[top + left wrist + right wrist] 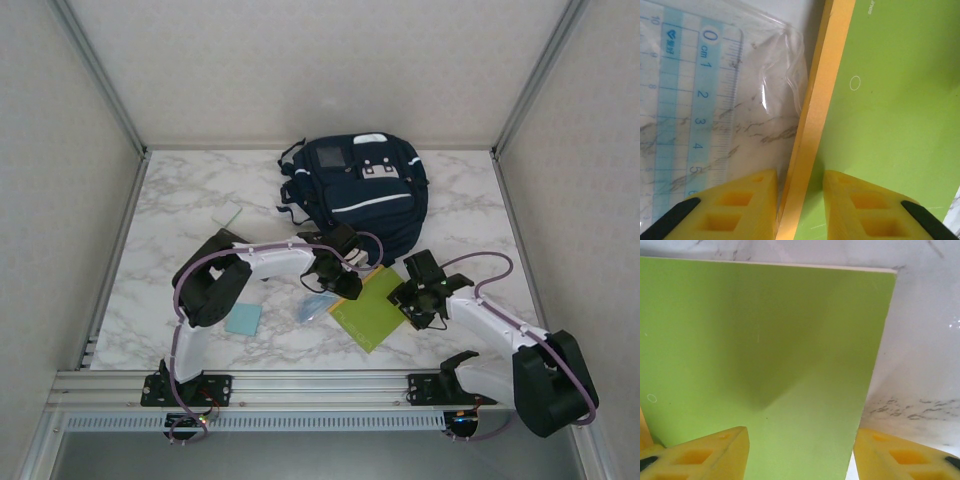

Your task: Pack books, pencil case, and school supplies into a backpack

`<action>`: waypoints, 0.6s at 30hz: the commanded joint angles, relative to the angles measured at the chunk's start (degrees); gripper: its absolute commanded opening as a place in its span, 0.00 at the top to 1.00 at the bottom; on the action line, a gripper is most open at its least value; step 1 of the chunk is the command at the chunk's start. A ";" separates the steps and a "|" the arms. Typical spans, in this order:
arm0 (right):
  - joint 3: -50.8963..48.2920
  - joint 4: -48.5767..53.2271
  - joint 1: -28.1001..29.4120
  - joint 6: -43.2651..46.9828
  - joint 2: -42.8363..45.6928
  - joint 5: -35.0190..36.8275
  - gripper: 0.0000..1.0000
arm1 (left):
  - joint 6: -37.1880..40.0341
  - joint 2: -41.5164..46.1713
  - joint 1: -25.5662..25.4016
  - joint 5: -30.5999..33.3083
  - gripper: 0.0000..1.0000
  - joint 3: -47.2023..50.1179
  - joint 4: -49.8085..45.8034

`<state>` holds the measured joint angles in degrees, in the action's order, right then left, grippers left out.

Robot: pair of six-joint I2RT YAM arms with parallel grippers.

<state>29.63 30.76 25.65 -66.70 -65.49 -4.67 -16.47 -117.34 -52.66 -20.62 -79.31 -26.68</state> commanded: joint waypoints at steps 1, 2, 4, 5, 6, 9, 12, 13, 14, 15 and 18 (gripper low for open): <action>-1.06 -3.99 0.60 0.14 -0.69 -1.45 0.42 | 0.25 -2.30 -0.47 -2.36 0.71 -1.39 -1.00; -1.23 -4.97 0.57 0.09 -1.00 -1.69 0.42 | 0.30 -2.41 -0.49 -2.42 0.72 -1.50 -1.14; -0.86 -5.65 0.61 0.33 -2.05 -2.03 0.42 | 0.30 -2.50 -0.49 -2.48 0.71 -1.64 -1.25; -0.48 -5.40 0.60 0.61 -2.59 -2.07 0.42 | 0.21 -2.47 -0.45 -2.38 0.71 -1.69 -1.32; -0.21 -5.13 0.65 1.13 -2.94 -2.01 0.42 | 0.21 -2.51 -0.40 -2.37 0.72 -1.64 -1.35; -0.07 -4.40 0.76 1.87 -3.83 -1.63 0.40 | 0.04 -2.65 -0.38 -2.39 0.72 -1.81 -1.33; -1.07 -6.06 0.81 2.35 -4.88 -1.47 0.39 | -0.12 -2.81 -0.42 -2.59 0.72 -1.90 -1.20; -1.57 -7.16 0.81 2.34 -5.35 -1.78 0.38 | -0.22 -2.88 -0.42 -2.67 0.72 -2.06 -1.27; -2.07 -8.84 0.90 2.27 -5.91 -2.58 0.38 | -0.23 -2.90 -0.38 -2.67 0.72 -2.08 -1.25; -2.44 -10.61 0.99 2.15 -6.40 -3.60 0.38 | -0.22 -2.93 -0.42 -2.69 0.72 -2.13 -1.25; -2.57 -13.98 1.28 1.49 -5.92 -5.64 0.41 | -0.23 -2.90 -0.42 -2.67 0.72 -1.99 -1.30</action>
<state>29.63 29.02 25.71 -65.17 -69.21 -5.10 -16.51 -117.91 -52.64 -20.93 -80.27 -27.57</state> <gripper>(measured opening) 0.599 0.284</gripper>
